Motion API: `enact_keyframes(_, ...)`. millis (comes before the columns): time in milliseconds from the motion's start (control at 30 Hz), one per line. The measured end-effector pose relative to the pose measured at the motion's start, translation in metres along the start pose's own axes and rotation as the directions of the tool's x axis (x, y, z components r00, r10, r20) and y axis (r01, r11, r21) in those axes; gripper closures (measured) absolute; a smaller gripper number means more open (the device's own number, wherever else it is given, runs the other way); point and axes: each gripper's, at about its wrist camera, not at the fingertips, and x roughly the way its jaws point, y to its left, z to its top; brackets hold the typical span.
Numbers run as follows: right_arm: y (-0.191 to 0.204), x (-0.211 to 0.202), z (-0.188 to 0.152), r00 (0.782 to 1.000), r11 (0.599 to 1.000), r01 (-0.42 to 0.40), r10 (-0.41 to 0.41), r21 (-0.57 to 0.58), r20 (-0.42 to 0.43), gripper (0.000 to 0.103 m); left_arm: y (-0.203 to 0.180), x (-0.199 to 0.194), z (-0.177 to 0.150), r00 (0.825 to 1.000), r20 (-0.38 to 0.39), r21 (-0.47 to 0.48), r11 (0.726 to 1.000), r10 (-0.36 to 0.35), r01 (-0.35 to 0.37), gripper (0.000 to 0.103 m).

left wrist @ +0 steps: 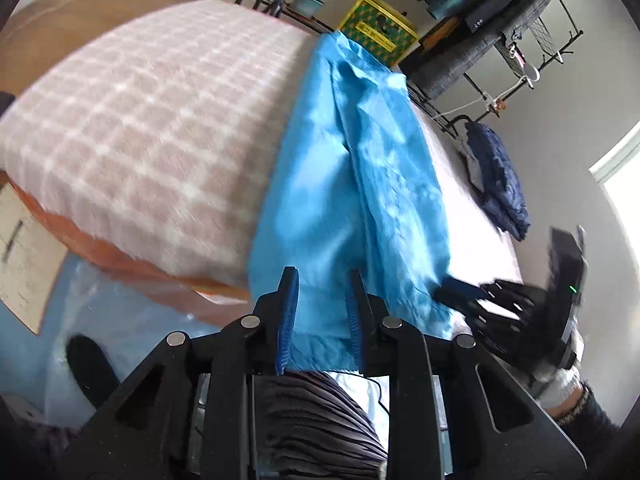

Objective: Fold large clothes

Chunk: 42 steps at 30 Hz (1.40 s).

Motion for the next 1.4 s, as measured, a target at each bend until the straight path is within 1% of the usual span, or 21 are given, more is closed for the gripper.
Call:
enact_keyframes(133,-0.008,-0.027,-0.013,0.998,0.990,-0.027,0.018,0.141,0.067,0.086,0.011,0.007,0.015,0.999,-0.029,-0.034,0.999,-0.013,0.012,0.081)
enact_keyframes(167,-0.008,-0.033,-0.016,0.995,0.984,-0.052,0.036,0.168,0.098,0.079,0.013,0.009,0.015,0.999,-0.034,-0.043,0.999,-0.018,0.016,0.081)
enact_keyframes(200,-0.003,-0.039,-0.018,0.989,0.981,-0.082,0.059,0.176,0.133,0.066,0.014,0.010,0.015,0.999,-0.036,-0.046,0.999,-0.019,0.017,0.081)
enact_keyframes(233,0.004,-0.043,-0.019,0.983,0.980,-0.113,0.086,0.166,0.163,0.059,0.016,0.012,0.013,0.999,-0.038,-0.049,0.999,-0.020,0.018,0.081)
enact_keyframes(267,0.014,-0.044,-0.018,0.979,0.982,-0.127,0.101,0.141,0.179,0.047,0.018,0.014,0.011,0.999,-0.042,-0.058,0.998,-0.023,0.021,0.081)
enact_keyframes(333,0.039,-0.039,-0.014,0.976,0.989,-0.131,0.117,0.067,0.184,0.045,0.024,0.016,0.008,0.998,-0.053,-0.093,0.995,-0.039,0.034,0.081)
enact_keyframes(467,0.086,-0.013,0.002,0.986,0.995,-0.019,0.035,-0.096,0.162,0.045,0.034,0.015,0.006,0.999,-0.038,-0.119,0.993,-0.023,0.018,0.081)
enact_keyframes(533,0.104,0.000,0.008,0.987,0.982,0.072,-0.045,-0.174,0.152,0.048,0.038,0.012,0.005,0.999,-0.030,-0.127,0.992,-0.018,0.014,0.081)
enact_keyframes(567,0.110,0.005,0.009,0.985,0.970,0.119,-0.088,-0.211,0.148,0.065,0.040,0.010,0.006,1.000,-0.027,-0.129,0.992,-0.015,0.012,0.081)
enact_keyframes(600,0.114,0.010,0.009,0.986,0.961,0.132,-0.103,-0.242,0.132,0.085,0.042,0.010,0.006,1.000,-0.026,-0.130,0.992,-0.013,0.009,0.081)
enact_keyframes(767,0.107,-0.001,-0.007,0.993,0.945,0.091,-0.064,-0.315,0.097,0.093,0.045,0.009,0.005,1.000,-0.027,-0.133,0.991,-0.016,0.013,0.081)
enact_keyframes(900,0.098,0.001,-0.016,0.996,0.946,0.083,-0.067,-0.314,0.060,0.094,0.045,0.015,0.005,0.998,-0.049,-0.139,0.990,-0.032,0.025,0.080)
enact_keyframes(933,0.096,0.001,-0.017,0.997,0.953,0.073,-0.058,-0.293,0.059,0.094,0.045,0.017,0.004,0.998,-0.056,-0.142,0.989,-0.038,0.030,0.078)
enact_keyframes(1000,0.088,-0.007,-0.016,0.998,0.972,0.033,-0.020,-0.233,0.059,0.087,0.045,0.019,0.003,0.996,-0.067,-0.152,0.987,-0.061,0.050,0.062)
enact_keyframes(1067,0.075,-0.020,-0.016,0.996,0.984,-0.026,0.040,-0.176,0.080,0.080,0.046,0.019,0.004,0.993,-0.074,-0.163,0.984,-0.089,0.077,0.058)
enact_keyframes(1133,0.055,-0.038,-0.023,0.989,0.992,-0.081,0.091,-0.093,0.116,0.065,0.048,0.022,0.006,0.988,-0.100,-0.176,0.979,-0.121,0.102,0.053)
enact_keyframes(1167,0.041,-0.047,-0.029,0.986,0.995,-0.093,0.098,-0.036,0.136,0.047,0.051,0.025,0.007,0.982,-0.119,-0.192,0.974,-0.146,0.121,0.050)
enact_keyframes(1200,0.027,-0.053,-0.036,0.984,0.995,-0.101,0.096,0.026,0.151,0.034,0.053,0.028,0.008,0.978,-0.133,-0.208,0.969,-0.162,0.132,0.047)
enact_keyframes(1233,0.013,-0.055,-0.042,0.982,0.989,-0.117,0.102,0.088,0.158,0.032,0.056,0.032,0.008,0.974,-0.146,-0.224,0.965,-0.172,0.137,0.046)
enact_keyframes(1300,-0.022,-0.052,-0.057,0.977,0.952,-0.186,0.153,0.244,0.149,0.031,0.060,0.041,0.007,0.965,-0.185,-0.239,0.961,-0.185,0.138,0.045)
enact_keyframes(1400,-0.067,-0.037,-0.080,0.957,0.843,-0.289,0.236,0.453,0.170,0.031,0.067,0.054,0.006,0.947,-0.230,-0.278,0.948,-0.223,0.156,0.045)
